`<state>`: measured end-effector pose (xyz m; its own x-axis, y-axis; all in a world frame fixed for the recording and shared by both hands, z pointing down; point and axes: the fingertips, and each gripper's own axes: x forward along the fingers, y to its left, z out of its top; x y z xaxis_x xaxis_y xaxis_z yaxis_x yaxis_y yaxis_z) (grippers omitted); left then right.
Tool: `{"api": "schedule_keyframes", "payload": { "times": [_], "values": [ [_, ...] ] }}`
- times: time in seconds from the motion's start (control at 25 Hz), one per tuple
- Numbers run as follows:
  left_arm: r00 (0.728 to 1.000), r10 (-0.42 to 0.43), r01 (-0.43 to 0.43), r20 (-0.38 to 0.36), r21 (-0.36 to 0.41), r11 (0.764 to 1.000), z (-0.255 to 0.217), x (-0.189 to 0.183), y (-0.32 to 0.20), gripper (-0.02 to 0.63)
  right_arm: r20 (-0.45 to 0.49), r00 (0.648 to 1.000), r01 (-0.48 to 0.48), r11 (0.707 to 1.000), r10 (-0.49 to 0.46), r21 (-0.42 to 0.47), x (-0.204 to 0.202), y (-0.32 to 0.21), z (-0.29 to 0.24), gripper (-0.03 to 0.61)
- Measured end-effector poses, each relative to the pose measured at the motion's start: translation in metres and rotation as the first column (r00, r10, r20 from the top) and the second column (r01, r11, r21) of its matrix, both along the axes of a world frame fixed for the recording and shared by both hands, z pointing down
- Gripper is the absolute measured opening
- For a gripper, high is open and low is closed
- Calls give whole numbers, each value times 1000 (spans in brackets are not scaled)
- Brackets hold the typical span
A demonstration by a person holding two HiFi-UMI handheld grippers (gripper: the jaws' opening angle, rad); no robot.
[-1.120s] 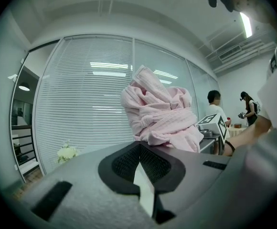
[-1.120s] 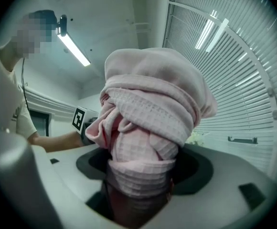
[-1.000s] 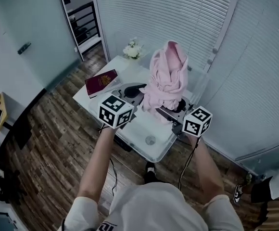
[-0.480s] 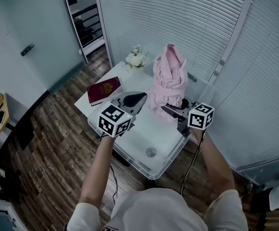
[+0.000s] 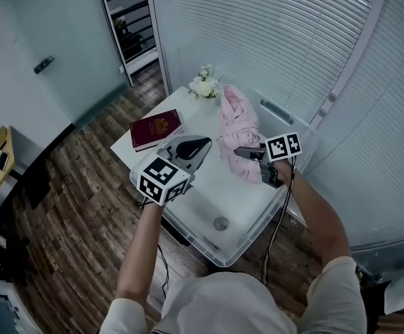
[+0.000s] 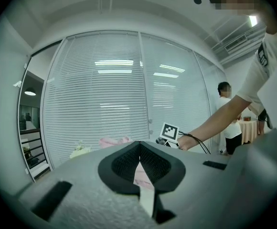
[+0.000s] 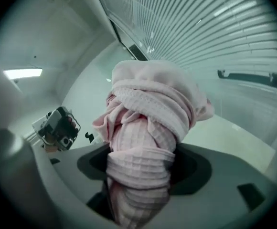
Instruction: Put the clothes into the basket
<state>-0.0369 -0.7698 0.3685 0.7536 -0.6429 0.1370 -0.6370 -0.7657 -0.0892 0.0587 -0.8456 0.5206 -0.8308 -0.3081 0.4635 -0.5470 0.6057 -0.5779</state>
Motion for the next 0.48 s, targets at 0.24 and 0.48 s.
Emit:
{"api": "schedule_keyframes", "payload": {
  "times": [0.24,0.48],
  "values": [
    [1000,-1,1,-20,32,999,-9,-4,-3,12,-278,918,263,959,-283,-108,-5,30,63,334],
    [1000,-10,10,-22,14,1000,6,-7,-8,12,-382,807,424,892,-451,-156,-19,48,97,327]
  ]
}}
